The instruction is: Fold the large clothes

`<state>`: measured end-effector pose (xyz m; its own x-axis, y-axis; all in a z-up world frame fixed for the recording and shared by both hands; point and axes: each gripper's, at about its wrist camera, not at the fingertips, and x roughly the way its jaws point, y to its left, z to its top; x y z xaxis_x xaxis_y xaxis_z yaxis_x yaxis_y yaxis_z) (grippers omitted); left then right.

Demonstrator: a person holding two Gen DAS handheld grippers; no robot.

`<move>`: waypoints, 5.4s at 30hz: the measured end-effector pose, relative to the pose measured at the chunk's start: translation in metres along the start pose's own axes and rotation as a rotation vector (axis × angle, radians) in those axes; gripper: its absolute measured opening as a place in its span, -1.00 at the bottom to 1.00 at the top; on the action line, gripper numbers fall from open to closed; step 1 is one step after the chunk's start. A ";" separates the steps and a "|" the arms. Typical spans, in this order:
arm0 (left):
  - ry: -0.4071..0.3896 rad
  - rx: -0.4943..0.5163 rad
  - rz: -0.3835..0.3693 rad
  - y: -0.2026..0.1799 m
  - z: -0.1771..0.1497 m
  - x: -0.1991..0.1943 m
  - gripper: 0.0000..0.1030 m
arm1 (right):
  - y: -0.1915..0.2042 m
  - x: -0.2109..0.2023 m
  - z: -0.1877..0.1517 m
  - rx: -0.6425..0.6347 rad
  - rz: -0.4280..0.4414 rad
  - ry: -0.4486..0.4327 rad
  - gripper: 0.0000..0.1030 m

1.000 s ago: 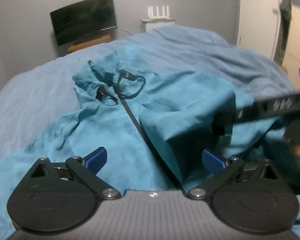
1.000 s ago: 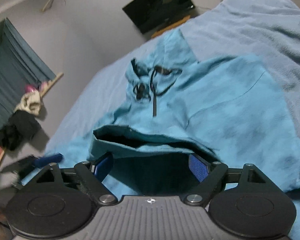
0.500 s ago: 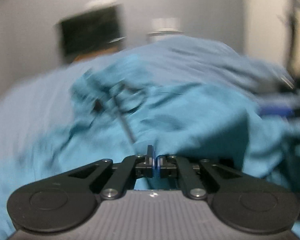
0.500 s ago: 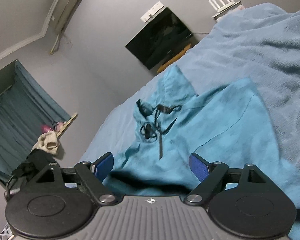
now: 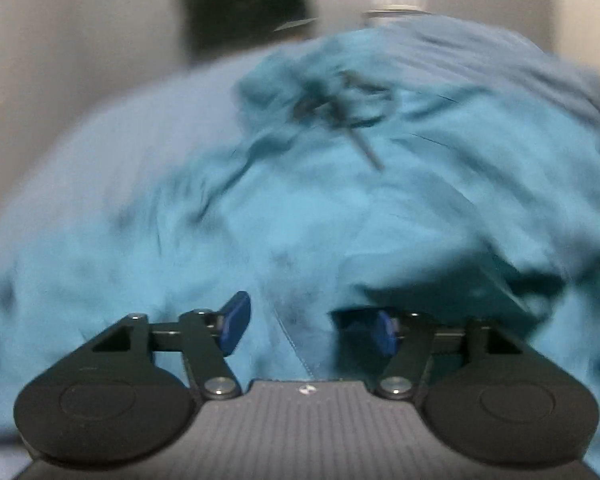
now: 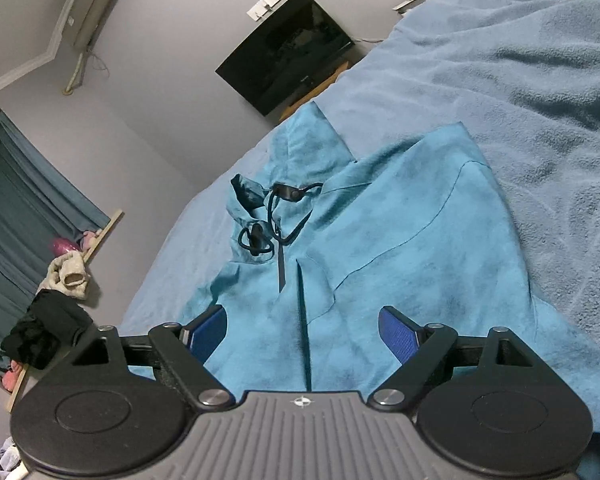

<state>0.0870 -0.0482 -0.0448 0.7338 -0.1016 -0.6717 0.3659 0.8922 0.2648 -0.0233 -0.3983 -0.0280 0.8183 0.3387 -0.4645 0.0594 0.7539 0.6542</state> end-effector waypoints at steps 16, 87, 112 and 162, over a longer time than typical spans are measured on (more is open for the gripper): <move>-0.084 0.254 -0.190 -0.056 0.010 0.006 -0.84 | -0.001 0.012 -0.002 -0.013 -0.001 0.030 0.67; -0.035 -1.084 0.465 0.301 -0.133 -0.104 0.78 | 0.056 0.049 -0.074 -0.650 -0.217 0.003 0.99; -0.391 -0.627 0.538 0.250 -0.041 -0.120 -0.98 | 0.057 0.057 -0.080 -0.687 -0.226 0.043 0.99; 0.003 -0.610 0.002 0.085 -0.040 0.000 0.86 | 0.124 0.041 -0.097 -0.775 -0.141 0.020 0.86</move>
<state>0.0956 0.0455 -0.0501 0.7321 -0.0991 -0.6739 -0.0300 0.9837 -0.1773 -0.0377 -0.2362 -0.0235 0.8220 0.2154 -0.5272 -0.2601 0.9655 -0.0109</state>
